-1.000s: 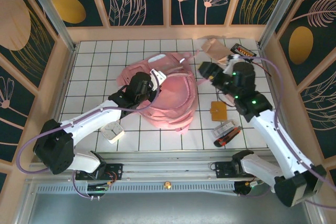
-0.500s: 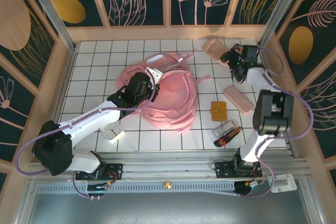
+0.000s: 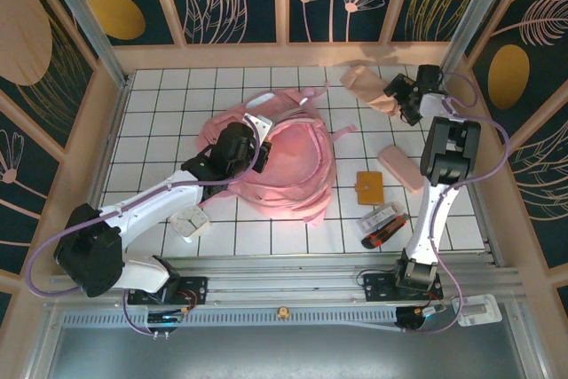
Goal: Pack books, pencil case, and school supplies into a backpack
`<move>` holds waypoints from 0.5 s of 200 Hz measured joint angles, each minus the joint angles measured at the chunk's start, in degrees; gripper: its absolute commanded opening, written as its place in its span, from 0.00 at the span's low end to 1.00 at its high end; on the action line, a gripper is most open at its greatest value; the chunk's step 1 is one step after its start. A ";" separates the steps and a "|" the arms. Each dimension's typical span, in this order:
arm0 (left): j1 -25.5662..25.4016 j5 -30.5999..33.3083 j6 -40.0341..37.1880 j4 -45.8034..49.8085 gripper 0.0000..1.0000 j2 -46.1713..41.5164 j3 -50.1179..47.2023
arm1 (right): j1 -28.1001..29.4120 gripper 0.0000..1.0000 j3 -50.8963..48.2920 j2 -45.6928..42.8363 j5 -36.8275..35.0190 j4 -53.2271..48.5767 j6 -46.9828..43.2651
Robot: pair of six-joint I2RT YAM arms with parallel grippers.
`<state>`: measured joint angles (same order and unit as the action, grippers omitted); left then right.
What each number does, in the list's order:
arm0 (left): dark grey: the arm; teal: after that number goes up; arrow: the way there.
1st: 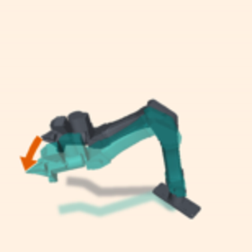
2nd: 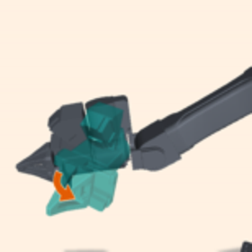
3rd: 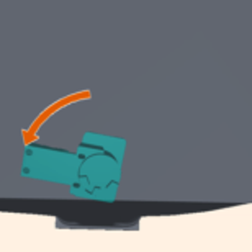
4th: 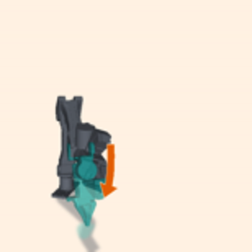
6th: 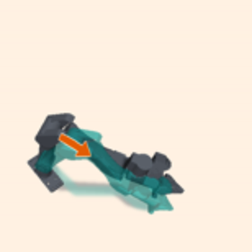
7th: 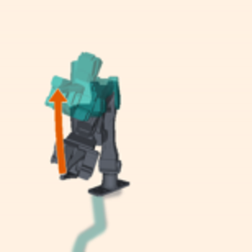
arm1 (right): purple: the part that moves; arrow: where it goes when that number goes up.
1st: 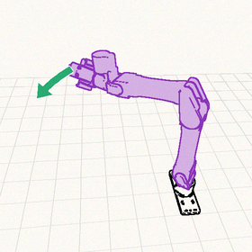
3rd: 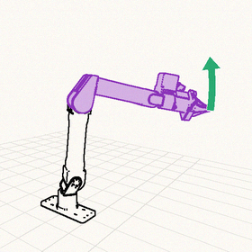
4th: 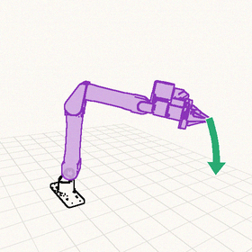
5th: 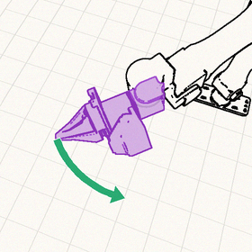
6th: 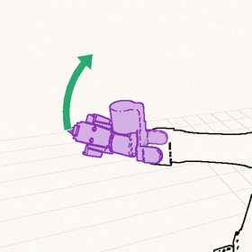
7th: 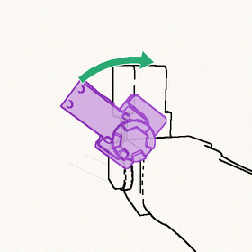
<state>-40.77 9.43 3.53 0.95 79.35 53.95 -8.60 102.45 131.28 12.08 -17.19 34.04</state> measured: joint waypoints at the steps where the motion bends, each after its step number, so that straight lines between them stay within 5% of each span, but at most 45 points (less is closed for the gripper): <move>1: 0.00 0.00 0.00 0.00 0.00 -0.02 0.00 | 0.02 0.99 0.35 0.26 0.00 -0.07 -0.11; 49: 0.00 -0.20 0.24 -0.02 0.00 0.00 0.00 | 0.33 0.91 10.43 6.54 0.22 -3.80 -1.90; 100: 0.00 -0.39 0.70 -0.37 0.00 -0.24 -0.70 | 0.59 0.46 13.97 9.42 0.44 -5.18 -3.52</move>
<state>-40.77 9.04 4.23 0.58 79.11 53.25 -8.01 116.42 140.70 12.51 -22.37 30.52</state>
